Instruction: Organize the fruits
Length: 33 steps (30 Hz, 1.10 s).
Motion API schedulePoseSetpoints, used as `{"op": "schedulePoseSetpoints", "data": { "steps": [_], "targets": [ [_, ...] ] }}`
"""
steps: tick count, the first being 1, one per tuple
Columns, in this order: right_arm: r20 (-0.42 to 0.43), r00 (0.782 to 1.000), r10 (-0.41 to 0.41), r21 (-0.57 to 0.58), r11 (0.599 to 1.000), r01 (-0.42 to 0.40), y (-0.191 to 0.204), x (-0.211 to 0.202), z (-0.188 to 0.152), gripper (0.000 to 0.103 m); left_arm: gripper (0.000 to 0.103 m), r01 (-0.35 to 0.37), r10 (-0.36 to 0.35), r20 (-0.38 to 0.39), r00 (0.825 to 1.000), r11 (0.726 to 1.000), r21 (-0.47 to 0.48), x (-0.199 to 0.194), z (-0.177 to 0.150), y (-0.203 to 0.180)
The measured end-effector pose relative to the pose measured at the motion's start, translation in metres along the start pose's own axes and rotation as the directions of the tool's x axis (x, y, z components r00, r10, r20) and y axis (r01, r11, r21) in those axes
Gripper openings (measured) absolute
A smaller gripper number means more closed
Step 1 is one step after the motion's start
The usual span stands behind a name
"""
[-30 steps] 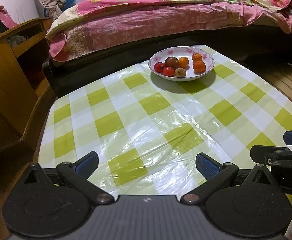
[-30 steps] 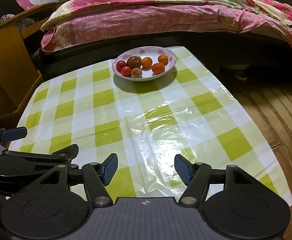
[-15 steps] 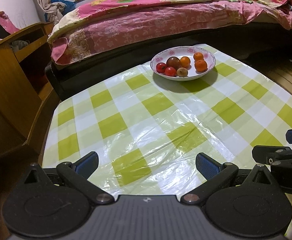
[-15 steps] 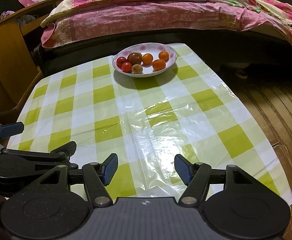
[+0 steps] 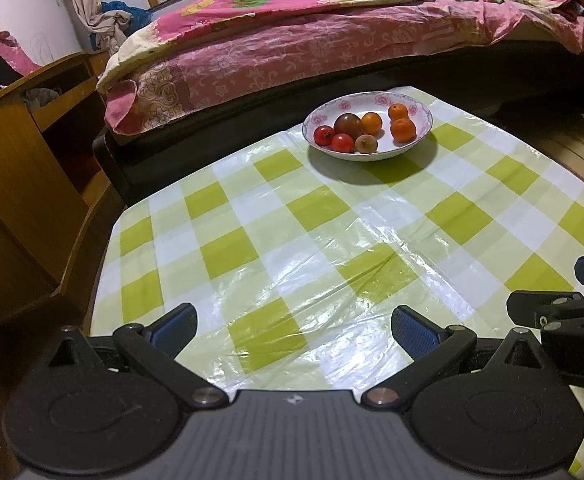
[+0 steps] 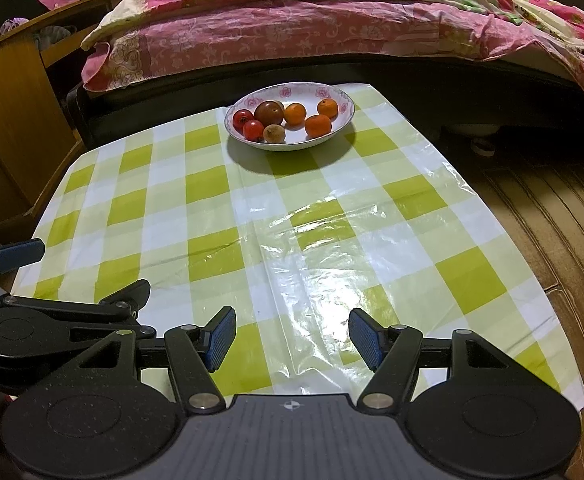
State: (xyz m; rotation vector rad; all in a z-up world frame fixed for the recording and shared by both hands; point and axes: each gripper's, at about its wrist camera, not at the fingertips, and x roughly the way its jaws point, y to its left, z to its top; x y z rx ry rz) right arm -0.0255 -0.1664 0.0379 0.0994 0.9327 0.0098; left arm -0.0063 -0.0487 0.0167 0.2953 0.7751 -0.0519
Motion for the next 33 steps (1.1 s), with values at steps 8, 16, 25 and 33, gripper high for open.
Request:
{"op": "schedulePoseSetpoints", "data": {
  "steps": [8, 16, 25, 33],
  "targets": [
    [-0.002, 1.0, -0.001, -0.001, 1.0, 0.001, 0.0003, 0.0, 0.0005, 0.06, 0.103, -0.003, 0.003, 0.002, 1.0, 1.0, 0.004, 0.0, -0.0007, -0.0003],
    [-0.004, 1.0, 0.0, 0.0, 1.0, 0.0, 0.0007, -0.0001, 0.0006, 0.059, 0.103, -0.005, 0.005, 0.003, 1.0, 1.0, 0.005, 0.0, -0.0011, -0.0015],
    [-0.004, 1.0, 0.0, -0.003, 1.0, -0.001, 0.0003, 0.0006, -0.0001, 0.059, 0.103, -0.009, 0.009, 0.005, 1.0, 1.0, 0.01, 0.0001, -0.0016, -0.0003],
    [-0.005, 1.0, 0.0, -0.002, 1.0, 0.0, 0.0005, 0.0006, 0.0, 0.059, 0.103, -0.011, 0.011, 0.005, 1.0, 1.0, 0.011, 0.0001, -0.0017, -0.0008]
  ]
}}
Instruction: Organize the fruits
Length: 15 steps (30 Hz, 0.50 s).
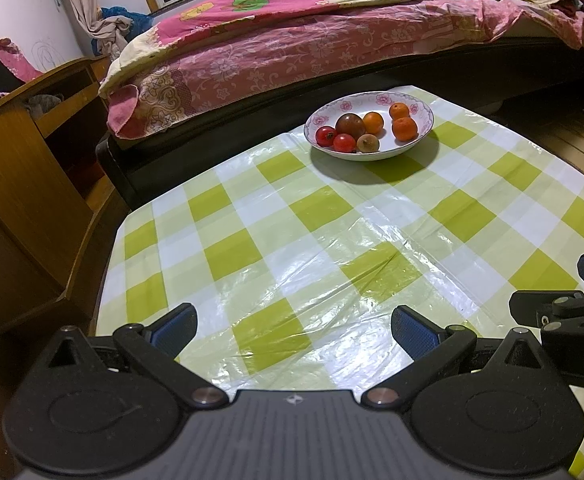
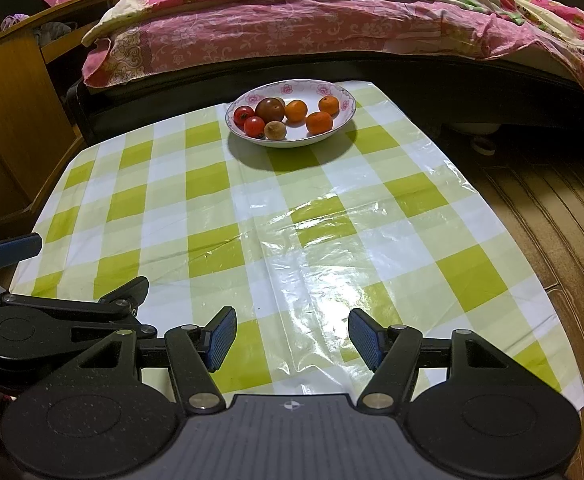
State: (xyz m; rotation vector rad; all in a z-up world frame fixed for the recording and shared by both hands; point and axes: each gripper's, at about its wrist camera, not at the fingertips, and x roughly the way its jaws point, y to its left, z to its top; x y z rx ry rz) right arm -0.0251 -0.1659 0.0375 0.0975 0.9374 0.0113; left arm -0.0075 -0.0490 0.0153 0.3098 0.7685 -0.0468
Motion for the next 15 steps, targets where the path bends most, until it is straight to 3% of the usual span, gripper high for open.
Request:
{"op": "schedulePoseSetpoints", "data": {
  "steps": [15],
  "targets": [
    [-0.001, 1.0, -0.001, -0.002, 1.0, 0.001, 0.0002, 0.0, 0.0, 0.059, 0.103, -0.007, 0.007, 0.004, 1.0, 1.0, 0.004, 0.0, -0.0005, -0.0002]
  ]
}}
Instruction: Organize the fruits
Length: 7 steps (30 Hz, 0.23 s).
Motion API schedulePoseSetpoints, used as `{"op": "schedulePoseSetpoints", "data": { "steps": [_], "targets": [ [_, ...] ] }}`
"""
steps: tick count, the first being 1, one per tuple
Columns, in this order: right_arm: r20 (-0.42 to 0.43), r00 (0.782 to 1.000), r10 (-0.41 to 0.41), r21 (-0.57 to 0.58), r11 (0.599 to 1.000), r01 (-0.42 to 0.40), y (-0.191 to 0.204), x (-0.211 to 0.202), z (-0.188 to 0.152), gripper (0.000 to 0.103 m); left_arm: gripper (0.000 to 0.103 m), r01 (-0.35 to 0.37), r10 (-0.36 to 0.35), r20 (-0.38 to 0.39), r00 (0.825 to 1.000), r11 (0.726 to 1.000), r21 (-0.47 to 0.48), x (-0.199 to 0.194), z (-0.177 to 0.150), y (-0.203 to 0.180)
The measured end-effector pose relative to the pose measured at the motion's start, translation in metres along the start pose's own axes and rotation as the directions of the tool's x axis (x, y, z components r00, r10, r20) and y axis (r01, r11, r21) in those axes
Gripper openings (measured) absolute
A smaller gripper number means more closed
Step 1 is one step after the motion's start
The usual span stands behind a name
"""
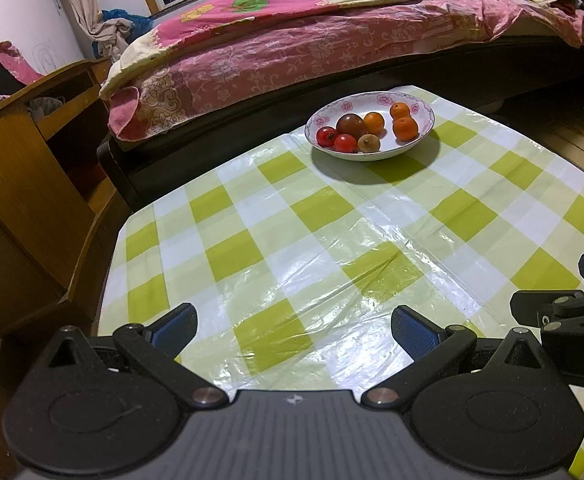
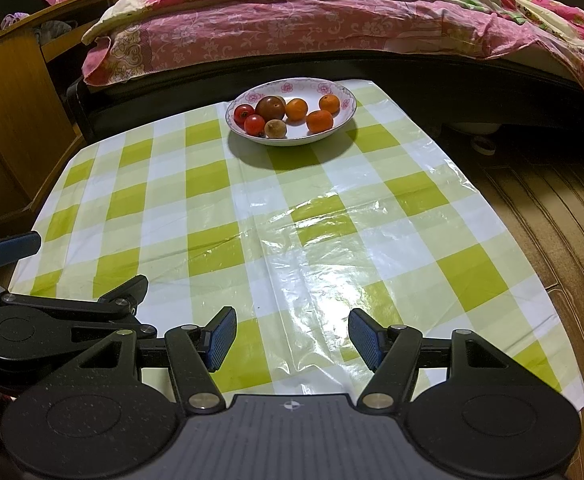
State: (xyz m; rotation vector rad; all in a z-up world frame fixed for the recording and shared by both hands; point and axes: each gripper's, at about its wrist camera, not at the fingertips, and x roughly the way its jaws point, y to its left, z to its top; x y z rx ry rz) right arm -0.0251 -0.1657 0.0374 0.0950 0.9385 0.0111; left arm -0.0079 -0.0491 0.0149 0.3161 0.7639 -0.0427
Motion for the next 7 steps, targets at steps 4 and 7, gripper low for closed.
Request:
{"op": "schedulePoseSetpoints", "data": {
  "steps": [4, 7],
  "targets": [
    [0.005, 1.0, -0.001, -0.002, 1.0, 0.001, -0.0001, 0.0002, -0.0007, 0.06, 0.103, 0.003, -0.003, 0.001, 1.0, 1.0, -0.006, 0.001, 0.0011, 0.0022],
    [0.015, 1.0, -0.002, -0.002, 1.0, 0.003, -0.0015, -0.001, 0.0001, 0.063, 0.103, -0.002, 0.002, 0.005, 1.0, 1.0, -0.012, 0.0004, 0.0017, 0.002]
  ]
}}
